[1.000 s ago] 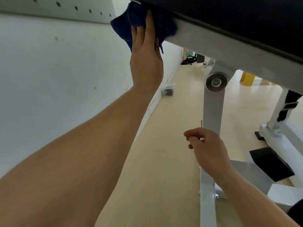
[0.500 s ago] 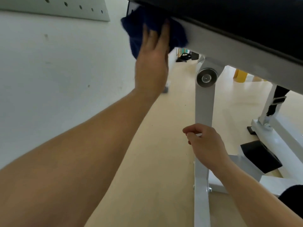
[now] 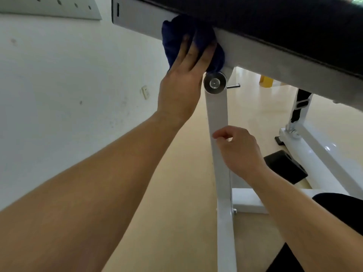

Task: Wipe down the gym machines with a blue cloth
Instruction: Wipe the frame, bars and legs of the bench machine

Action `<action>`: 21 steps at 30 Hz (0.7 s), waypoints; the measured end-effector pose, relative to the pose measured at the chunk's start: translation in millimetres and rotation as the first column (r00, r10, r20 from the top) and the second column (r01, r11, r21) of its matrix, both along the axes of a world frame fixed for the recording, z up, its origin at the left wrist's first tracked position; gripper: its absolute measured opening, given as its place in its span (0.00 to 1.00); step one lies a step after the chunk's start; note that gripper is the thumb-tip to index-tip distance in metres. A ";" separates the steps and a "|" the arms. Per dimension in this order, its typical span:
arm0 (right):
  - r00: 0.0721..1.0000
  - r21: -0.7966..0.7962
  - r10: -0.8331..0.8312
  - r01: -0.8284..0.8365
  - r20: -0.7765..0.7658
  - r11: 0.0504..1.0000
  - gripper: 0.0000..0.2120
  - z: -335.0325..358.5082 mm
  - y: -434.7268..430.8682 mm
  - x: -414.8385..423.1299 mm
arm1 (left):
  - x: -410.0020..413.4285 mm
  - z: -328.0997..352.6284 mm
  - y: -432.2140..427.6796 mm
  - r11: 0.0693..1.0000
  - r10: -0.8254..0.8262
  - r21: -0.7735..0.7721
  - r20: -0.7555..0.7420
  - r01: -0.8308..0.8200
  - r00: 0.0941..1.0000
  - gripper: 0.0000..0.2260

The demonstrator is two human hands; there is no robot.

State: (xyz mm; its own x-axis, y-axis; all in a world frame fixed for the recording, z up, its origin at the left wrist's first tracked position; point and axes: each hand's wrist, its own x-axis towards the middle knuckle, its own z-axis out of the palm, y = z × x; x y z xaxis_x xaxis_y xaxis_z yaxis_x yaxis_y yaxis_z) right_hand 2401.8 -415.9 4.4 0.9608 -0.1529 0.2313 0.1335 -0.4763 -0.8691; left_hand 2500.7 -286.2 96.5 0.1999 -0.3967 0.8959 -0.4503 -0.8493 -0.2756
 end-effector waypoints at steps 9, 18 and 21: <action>1.000 -0.257 -0.024 0.019 -0.015 0.966 0.11 -14.4 -23.0 -3.8 | -9.6 -20.1 -47.9 0.990 -0.041 0.139 0.033 0.036 0.999 0.19; 0.997 -0.402 -0.077 0.062 -0.021 0.914 0.12 -19.5 -57.9 -19.4 | -4.3 -26.9 -55.2 0.993 0.021 0.114 0.173 -0.042 0.985 0.17; 0.993 -0.436 -0.113 0.083 -0.044 0.896 0.13 -24.0 -68.3 -26.3 | -4.4 -35.2 -81.0 0.975 -0.070 0.222 0.173 0.030 0.982 0.17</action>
State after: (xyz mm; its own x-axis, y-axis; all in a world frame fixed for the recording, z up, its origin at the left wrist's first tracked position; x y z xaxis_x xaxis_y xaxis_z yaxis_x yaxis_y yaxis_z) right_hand 2375.4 -484.2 -19.6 0.9615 -0.1467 0.2326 0.0157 -0.8150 -0.5792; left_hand 2496.3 -367.3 61.3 0.0198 -0.5910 0.8064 -0.4175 -0.7378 -0.5304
